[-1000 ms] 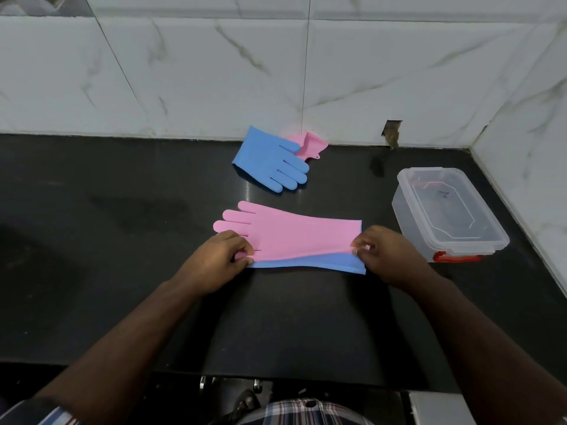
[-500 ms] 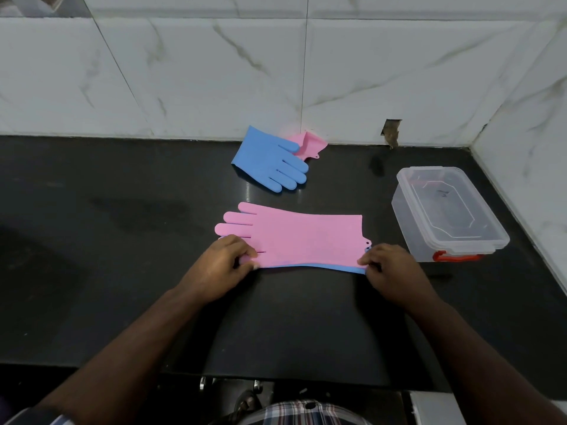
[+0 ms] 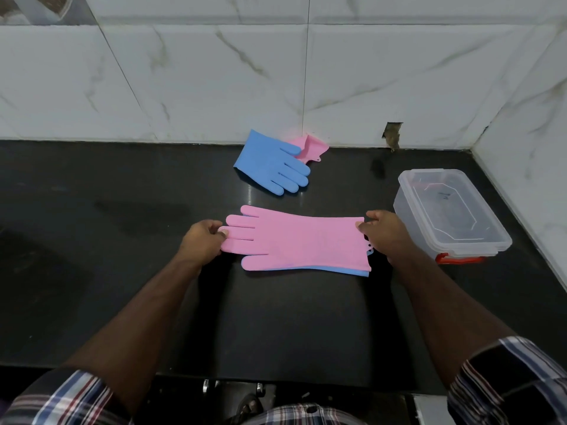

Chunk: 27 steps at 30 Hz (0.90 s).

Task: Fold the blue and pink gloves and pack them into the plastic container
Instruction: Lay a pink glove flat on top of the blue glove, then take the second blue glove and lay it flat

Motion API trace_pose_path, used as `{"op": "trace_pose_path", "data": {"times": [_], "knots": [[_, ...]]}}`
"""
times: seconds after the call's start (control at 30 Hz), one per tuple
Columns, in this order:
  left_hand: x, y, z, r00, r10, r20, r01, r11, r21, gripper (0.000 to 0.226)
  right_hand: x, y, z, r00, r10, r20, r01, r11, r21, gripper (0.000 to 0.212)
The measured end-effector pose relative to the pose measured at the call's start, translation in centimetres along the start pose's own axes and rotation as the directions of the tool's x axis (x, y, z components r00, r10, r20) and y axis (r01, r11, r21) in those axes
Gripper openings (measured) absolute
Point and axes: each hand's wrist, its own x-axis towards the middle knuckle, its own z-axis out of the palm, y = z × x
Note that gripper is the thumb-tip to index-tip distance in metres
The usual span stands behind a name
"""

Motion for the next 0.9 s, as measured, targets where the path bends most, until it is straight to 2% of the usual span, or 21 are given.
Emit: {"op": "trace_pose_path", "data": {"times": [0.07, 0.1, 0.27, 0.4, 0.47, 0.57, 0.67, 0.8, 0.9], "knots": [[0.1, 0.1, 0.1, 0.996, -0.077, 0.046, 0.083, 0.988, -0.129, 0.024, 0.3, -0.2, 0.0, 1.0, 0.012, -0.024, -0.01, 0.998, 0.061, 0.017], [0.0, 0.2, 0.0, 0.991, -0.111, 0.071, 0.122, 0.978, -0.171, 0.021, 0.3, -0.3, 0.1, 0.999, -0.002, -0.034, 0.004, 0.997, 0.077, 0.011], [-0.3, 0.4, -0.8, 0.974, -0.173, 0.144, 0.208, 0.938, -0.277, 0.017, 0.4, -0.1, 0.0, 0.996, -0.027, -0.089, 0.033, 0.997, 0.07, 0.01], [-0.1, 0.5, -0.8, 0.98, -0.166, 0.108, 0.184, 0.966, -0.181, 0.024, 0.3, 0.5, 0.1, 0.992, -0.017, -0.126, 0.015, 1.0, -0.022, 0.005], [0.3, 0.3, -0.8, 0.987, -0.148, 0.057, 0.153, 0.985, -0.077, 0.028, 0.1, 0.6, 0.3, 0.979, -0.105, -0.174, 0.083, 0.988, -0.132, 0.01], [0.5, 0.1, -1.0, 0.998, -0.054, -0.037, 0.057, 0.994, 0.096, 0.026, -1.5, -0.3, 0.6, 0.935, -0.313, -0.164, 0.27, 0.932, -0.241, 0.018], [-0.2, 0.5, -0.9, 0.984, 0.141, -0.106, -0.116, 0.971, 0.209, 0.023, -3.5, -0.9, 1.8, 0.899, -0.439, -0.018, 0.413, 0.858, -0.306, 0.025], [-0.6, 1.7, 0.1, 0.939, 0.323, -0.117, -0.276, 0.911, 0.306, 0.012, -4.1, -0.9, 2.8, 0.918, -0.385, 0.097, 0.392, 0.842, -0.369, 0.03], [-0.2, 3.0, 1.1, 0.919, 0.392, -0.052, -0.345, 0.859, 0.377, 0.01, -3.3, -2.0, 2.9, 0.927, -0.367, 0.073, 0.369, 0.859, -0.356, 0.029]]}}
